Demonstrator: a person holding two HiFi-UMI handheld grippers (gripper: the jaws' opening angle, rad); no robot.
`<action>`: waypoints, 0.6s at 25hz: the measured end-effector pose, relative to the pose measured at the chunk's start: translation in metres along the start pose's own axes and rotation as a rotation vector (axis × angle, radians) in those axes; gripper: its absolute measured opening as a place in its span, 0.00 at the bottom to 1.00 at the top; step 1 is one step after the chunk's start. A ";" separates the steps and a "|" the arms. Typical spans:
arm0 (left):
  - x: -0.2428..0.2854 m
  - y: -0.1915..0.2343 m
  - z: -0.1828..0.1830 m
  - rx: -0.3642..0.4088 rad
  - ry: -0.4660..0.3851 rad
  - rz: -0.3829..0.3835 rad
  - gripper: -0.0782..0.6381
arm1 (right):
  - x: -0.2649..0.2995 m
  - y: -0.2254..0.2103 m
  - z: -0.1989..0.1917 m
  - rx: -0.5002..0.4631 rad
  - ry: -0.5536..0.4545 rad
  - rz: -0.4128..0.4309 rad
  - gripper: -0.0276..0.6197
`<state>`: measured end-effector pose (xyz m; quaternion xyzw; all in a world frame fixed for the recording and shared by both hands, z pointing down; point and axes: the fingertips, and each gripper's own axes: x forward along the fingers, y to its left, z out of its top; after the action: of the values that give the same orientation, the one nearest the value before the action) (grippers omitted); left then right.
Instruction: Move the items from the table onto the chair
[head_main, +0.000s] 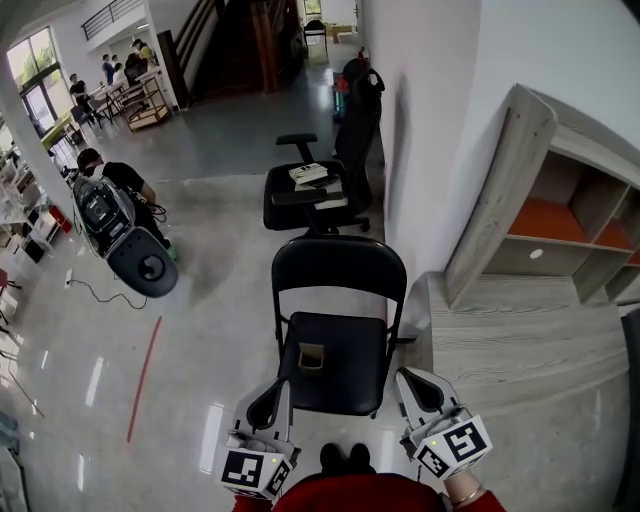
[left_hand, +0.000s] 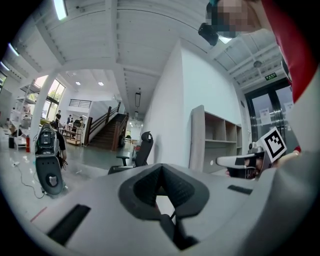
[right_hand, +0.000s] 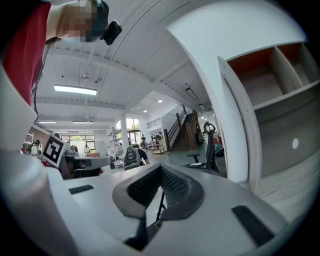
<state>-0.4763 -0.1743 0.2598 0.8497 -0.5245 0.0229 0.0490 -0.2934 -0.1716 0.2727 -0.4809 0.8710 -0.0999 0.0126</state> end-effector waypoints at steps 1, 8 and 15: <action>0.000 0.001 0.000 -0.001 0.001 0.005 0.12 | -0.001 -0.002 -0.001 -0.002 0.005 -0.004 0.05; -0.001 0.003 -0.001 0.008 0.010 0.011 0.12 | -0.002 -0.010 -0.007 -0.021 0.028 -0.018 0.05; 0.002 -0.001 -0.006 0.013 0.024 -0.011 0.12 | 0.003 -0.008 -0.002 -0.065 0.029 -0.015 0.05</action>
<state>-0.4741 -0.1747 0.2657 0.8524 -0.5192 0.0364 0.0500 -0.2884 -0.1779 0.2760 -0.4862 0.8701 -0.0784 -0.0163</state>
